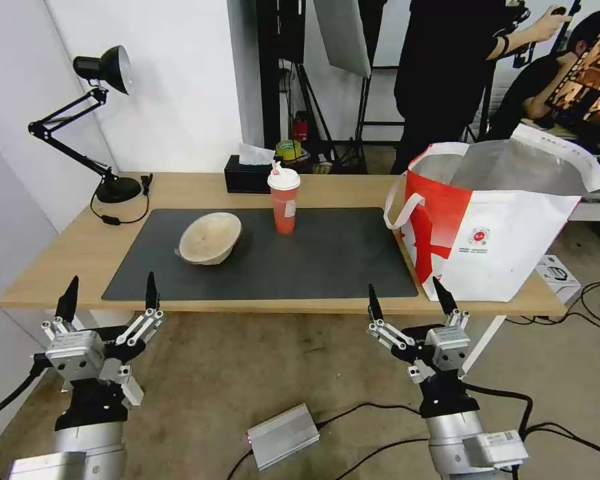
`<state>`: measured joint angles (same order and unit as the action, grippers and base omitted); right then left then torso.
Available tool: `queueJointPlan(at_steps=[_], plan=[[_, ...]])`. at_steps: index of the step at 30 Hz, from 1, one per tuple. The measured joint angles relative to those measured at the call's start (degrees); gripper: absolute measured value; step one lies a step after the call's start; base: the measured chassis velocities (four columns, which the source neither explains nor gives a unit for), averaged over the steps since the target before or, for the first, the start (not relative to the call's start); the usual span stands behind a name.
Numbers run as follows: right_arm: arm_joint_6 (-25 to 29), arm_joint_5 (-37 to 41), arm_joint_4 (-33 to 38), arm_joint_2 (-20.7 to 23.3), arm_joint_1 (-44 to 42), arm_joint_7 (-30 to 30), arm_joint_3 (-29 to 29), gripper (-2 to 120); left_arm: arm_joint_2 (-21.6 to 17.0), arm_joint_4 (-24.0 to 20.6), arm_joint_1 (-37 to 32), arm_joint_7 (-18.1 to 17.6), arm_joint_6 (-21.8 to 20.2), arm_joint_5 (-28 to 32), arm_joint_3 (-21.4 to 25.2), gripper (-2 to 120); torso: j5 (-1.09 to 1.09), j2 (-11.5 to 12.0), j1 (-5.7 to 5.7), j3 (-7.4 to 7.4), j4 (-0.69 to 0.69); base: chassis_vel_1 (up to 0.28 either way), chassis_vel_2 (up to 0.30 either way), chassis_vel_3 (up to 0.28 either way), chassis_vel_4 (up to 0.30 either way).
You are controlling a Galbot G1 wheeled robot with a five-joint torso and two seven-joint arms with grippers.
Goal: Pick up the trash from the table and place it into the takeout bag.
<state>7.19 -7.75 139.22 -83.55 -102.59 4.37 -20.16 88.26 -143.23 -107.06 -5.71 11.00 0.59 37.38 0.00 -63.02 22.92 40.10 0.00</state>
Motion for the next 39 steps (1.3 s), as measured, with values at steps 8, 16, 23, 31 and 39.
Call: queueJointPlan(at_steps=[8, 16, 23, 31, 39], plan=[[0.09, -2.10, 0.54, -1.42, -0.70, 0.25, -0.17, 100, 0.61, 0.92, -0.96, 0.60, 4.15, -1.20, -1.22, 100, 0.01, 0.00, 0.00, 0.00, 0.00, 0.000, 0.000, 0.000, 0.000], [-4.16, -0.66, 3.12, -0.66, -1.48, 2.59, -1.49, 100, 0.35, 4.19, -1.34, 1.79, 9.02, -1.44, -4.40, 100, 0.01, 0.00, 0.00, 0.00, 0.00, 0.000, 0.000, 0.000, 0.000], [-5.82, 0.16, 4.02, 0.27, -1.92, 3.45, -1.55, 100, 0.24, 4.94, -1.56, 1.81, 9.74, -2.23, -4.89, 100, 0.00, 0.00, 0.00, 0.00, 0.00, 0.000, 0.000, 0.000, 0.000], [-8.92, 2.75, 4.14, 0.55, -2.27, 3.75, -0.67, 100, 0.15, 5.47, -2.48, 1.92, 9.89, -3.25, -4.99, 100, 0.00, 0.00, 0.00, 0.00, 0.00, 0.000, 0.000, 0.000, 0.000], [-16.84, 8.96, 4.14, 2.85, -1.57, 4.78, -0.69, 100, 0.05, 5.56, -3.32, 1.83, 9.12, -3.51, -4.72, 100, 0.01, 0.00, 0.00, 0.00, 0.00, 0.000, 0.000, 0.000, 0.000]])
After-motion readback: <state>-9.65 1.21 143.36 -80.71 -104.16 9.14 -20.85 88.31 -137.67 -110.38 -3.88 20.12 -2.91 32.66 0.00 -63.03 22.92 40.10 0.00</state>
